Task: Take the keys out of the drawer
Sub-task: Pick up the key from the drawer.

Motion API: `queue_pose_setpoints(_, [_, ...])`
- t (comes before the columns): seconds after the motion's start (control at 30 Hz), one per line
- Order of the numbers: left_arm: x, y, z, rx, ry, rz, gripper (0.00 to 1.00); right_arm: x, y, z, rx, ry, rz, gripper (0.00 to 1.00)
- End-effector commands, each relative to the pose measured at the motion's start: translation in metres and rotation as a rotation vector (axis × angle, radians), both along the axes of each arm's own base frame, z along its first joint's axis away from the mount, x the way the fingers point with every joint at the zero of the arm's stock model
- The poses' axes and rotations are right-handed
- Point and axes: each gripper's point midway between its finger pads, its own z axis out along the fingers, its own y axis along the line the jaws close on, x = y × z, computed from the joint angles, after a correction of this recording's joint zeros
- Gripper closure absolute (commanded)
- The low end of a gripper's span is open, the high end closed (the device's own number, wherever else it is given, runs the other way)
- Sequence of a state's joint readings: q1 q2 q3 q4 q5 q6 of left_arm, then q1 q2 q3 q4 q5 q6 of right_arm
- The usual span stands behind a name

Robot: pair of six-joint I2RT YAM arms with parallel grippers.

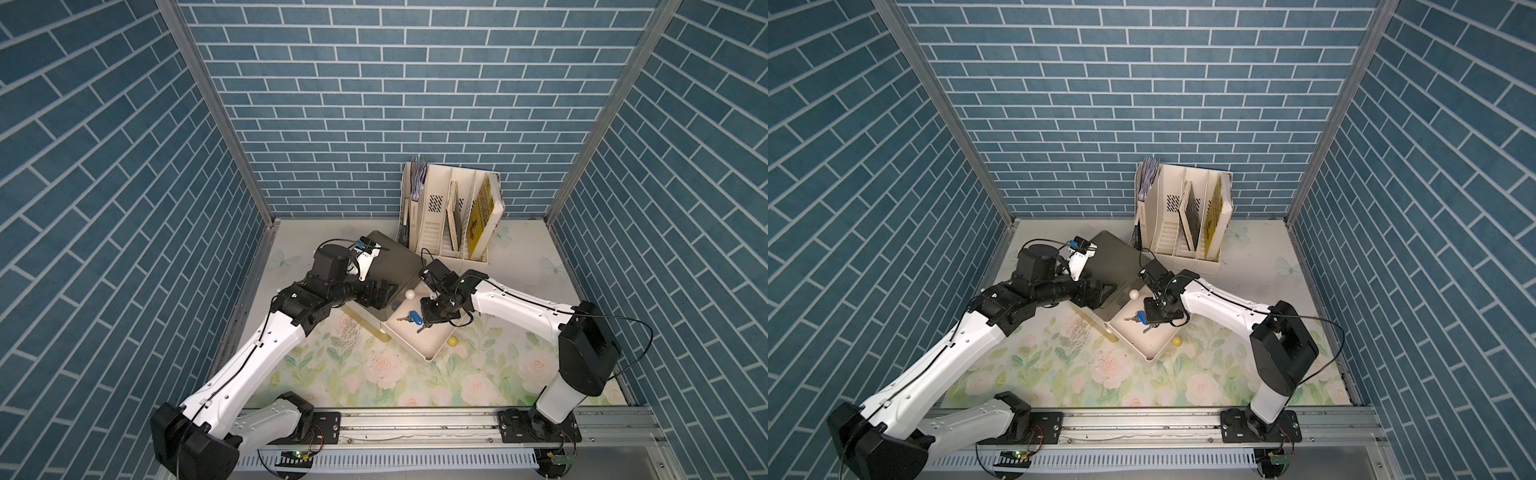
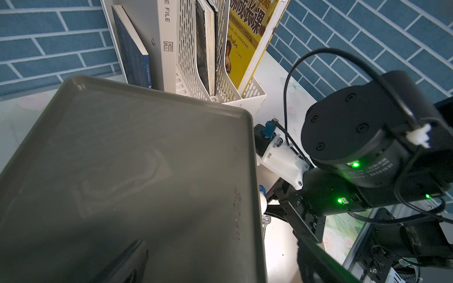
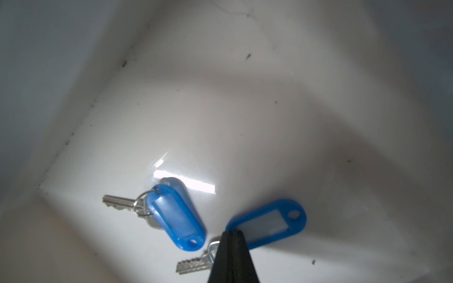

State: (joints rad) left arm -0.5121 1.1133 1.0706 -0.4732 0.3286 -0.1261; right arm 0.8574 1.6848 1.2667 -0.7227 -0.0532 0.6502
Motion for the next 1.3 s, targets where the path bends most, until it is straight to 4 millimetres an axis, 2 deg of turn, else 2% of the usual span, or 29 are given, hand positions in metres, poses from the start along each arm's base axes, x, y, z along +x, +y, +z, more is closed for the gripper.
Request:
queue_pose_setpoints(0.0, [0.0, 0.001, 0.005, -0.003, -0.027, 0.003, 0.0, 0.005, -0.01, 0.023, -0.026, -0.067, -0.03, 1.0])
queue_pose_setpoints(0.27, [0.0, -0.002, 0.014, -0.031, -0.046, -0.001, 0.0, 0.014, -0.016, 0.056, 0.026, -0.159, -0.077, 1.0])
queue_pose_setpoints(0.47, [-0.002, -0.004, 0.024, -0.058, -0.069, -0.013, 0.0, 0.019, -0.013, 0.082, 0.101, -0.218, -0.095, 1.0])
queue_pose_setpoints(0.67, [-0.004, -0.007, 0.041, -0.095, -0.108, -0.037, 0.0, 0.028, -0.015, 0.117, 0.19, -0.303, -0.13, 1.0])
queue_pose_setpoints(0.9, [-0.008, -0.012, 0.056, -0.137, -0.138, -0.07, 0.0, 0.039, -0.031, 0.162, 0.288, -0.416, -0.195, 1.0])
queue_pose_setpoints(1.07, [-0.009, -0.018, 0.065, -0.167, -0.153, -0.098, 0.0, 0.045, -0.046, 0.178, 0.319, -0.454, -0.232, 1.0])
queue_pose_setpoints(1.27, [-0.007, -0.024, 0.072, -0.19, -0.168, -0.102, 0.0, 0.049, -0.069, 0.181, 0.322, -0.464, -0.271, 1.0])
